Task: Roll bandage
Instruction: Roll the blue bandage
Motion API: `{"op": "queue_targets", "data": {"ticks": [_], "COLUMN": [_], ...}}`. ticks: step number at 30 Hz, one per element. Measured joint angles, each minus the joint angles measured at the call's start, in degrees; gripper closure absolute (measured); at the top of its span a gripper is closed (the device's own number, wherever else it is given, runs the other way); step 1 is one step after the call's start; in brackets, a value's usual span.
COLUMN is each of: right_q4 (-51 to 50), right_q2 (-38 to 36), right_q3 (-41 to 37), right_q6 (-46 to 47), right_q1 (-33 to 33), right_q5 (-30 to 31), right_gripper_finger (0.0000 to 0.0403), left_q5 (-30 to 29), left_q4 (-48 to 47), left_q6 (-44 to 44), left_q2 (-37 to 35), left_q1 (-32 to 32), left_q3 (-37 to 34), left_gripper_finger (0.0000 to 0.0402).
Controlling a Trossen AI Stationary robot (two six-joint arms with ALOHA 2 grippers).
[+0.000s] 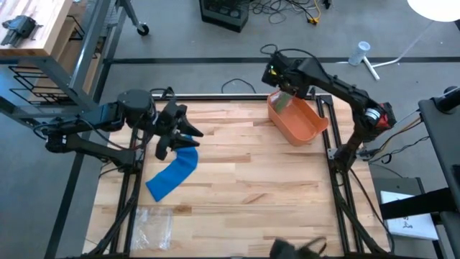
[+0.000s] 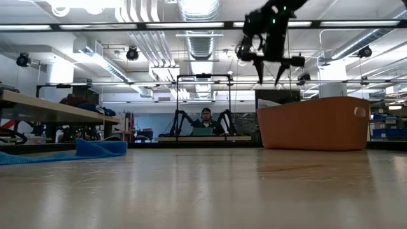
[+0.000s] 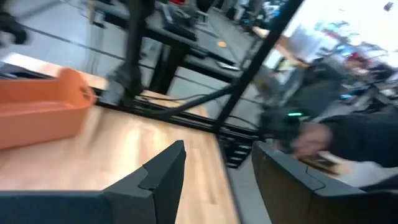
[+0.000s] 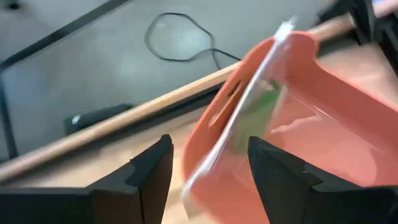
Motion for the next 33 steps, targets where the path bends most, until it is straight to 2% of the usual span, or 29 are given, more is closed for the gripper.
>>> {"op": "queue_targets", "data": {"ticks": [7, 12, 16, 19, 23, 28, 30, 33], "right_q4": [-0.37, 1.31, 7.05, 8.46, 6.39, 5.40, 6.32, 10.40], "right_q2": [-5.87, -4.91, -1.97, 0.64, 3.22, 5.23, 5.90, 6.51], "right_q3": [0.11, -0.14, -0.14, -0.14, -0.26, -1.59, -1.95, -2.00], "right_q6": [-6.67, -17.46, -29.76, -35.02, -35.62, -35.36, -36.44, -41.53], "right_q1": [15.37, 29.38, 38.60, 43.90, 47.13, 48.36, 48.32, 48.29], "right_q5": [8.44, 15.13, 14.55, 13.11, 9.84, 9.01, 9.18, 9.42], "right_gripper_finger": [0.0208, 0.0208, 0.0211, 0.0212, 0.0213, 0.0218, 0.0221, 0.0226], "left_q5": [-6.45, -8.71, -8.90, -5.52, 1.29, 1.85, -0.90, -9.46], "left_q4": [0.10, 2.45, -1.17, -9.11, -23.71, -34.85, -36.85, -36.18], "left_q6": [2.17, 2.65, 3.50, 0.55, -6.62, -15.51, -18.73, -24.40], "left_q2": [2.47, 5.48, 7.77, 9.10, 9.15, 7.67, 6.98, 6.17], "left_q1": [0.02, 0.00, 0.02, -0.01, -1.94, -9.24, -12.70, -17.28], "left_q3": [0.00, -0.02, 0.01, -0.02, -0.36, -1.50, -2.32, -4.61], "left_gripper_finger": [0.0242, 0.0252, 0.0258, 0.0261, 0.0266, 0.0274, 0.0277, 0.0281]}}
